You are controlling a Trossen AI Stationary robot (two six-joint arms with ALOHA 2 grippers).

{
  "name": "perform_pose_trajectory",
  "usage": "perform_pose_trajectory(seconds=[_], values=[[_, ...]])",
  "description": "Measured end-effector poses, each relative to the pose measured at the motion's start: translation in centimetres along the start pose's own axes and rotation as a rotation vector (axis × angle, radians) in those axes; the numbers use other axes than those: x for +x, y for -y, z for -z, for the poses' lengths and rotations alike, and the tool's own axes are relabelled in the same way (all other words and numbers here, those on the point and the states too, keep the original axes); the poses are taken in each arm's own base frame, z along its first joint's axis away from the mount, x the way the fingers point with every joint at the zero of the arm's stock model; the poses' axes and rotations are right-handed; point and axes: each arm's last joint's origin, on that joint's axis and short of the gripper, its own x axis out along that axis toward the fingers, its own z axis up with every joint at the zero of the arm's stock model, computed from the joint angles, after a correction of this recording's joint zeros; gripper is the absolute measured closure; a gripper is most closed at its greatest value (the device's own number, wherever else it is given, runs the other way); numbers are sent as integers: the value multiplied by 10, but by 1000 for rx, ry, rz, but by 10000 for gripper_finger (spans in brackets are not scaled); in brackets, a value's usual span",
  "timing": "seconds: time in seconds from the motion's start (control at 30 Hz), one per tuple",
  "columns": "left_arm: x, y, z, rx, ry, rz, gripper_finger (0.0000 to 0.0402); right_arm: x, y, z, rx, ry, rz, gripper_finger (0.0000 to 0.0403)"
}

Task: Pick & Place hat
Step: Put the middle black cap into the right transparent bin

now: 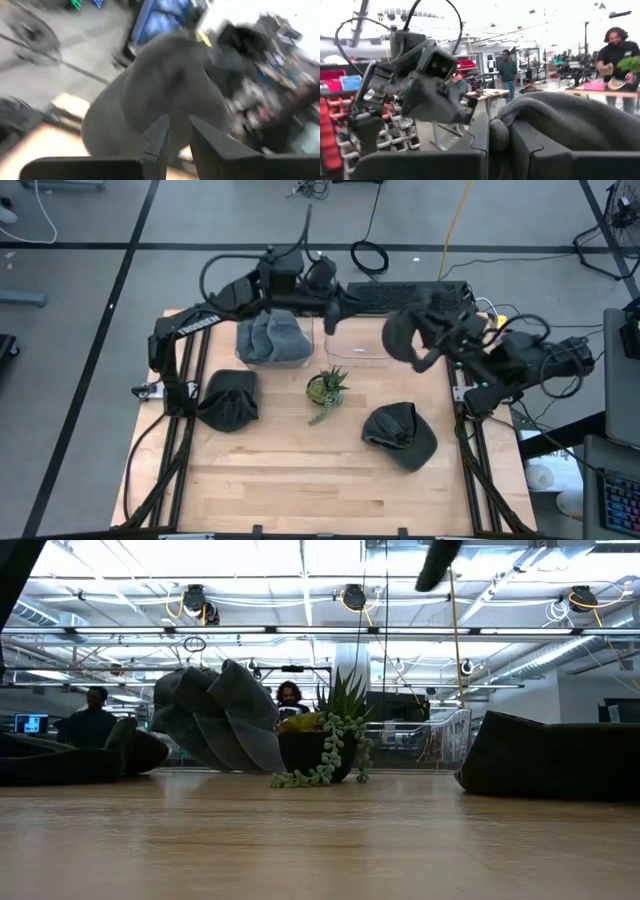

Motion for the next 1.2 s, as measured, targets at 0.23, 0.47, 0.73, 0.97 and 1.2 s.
perform_pose_trajectory(seconds=[0.23,0.47,0.73,0.97,1.2], values=[[-31,-3,8,-52,-268,97,317,-19,18,-7,156,-45,-63,378],[-77,19,23,-54,-506,86,316,-30,28,-2,278,-150,-214,378],[-133,55,33,148,-644,50,316,-23,33,13,149,-255,-262,378],[-164,72,28,294,-563,-143,316,-4,37,24,-10,-293,-312,378],[-173,79,21,398,-472,-162,316,22,55,39,-100,-401,-335,378]])
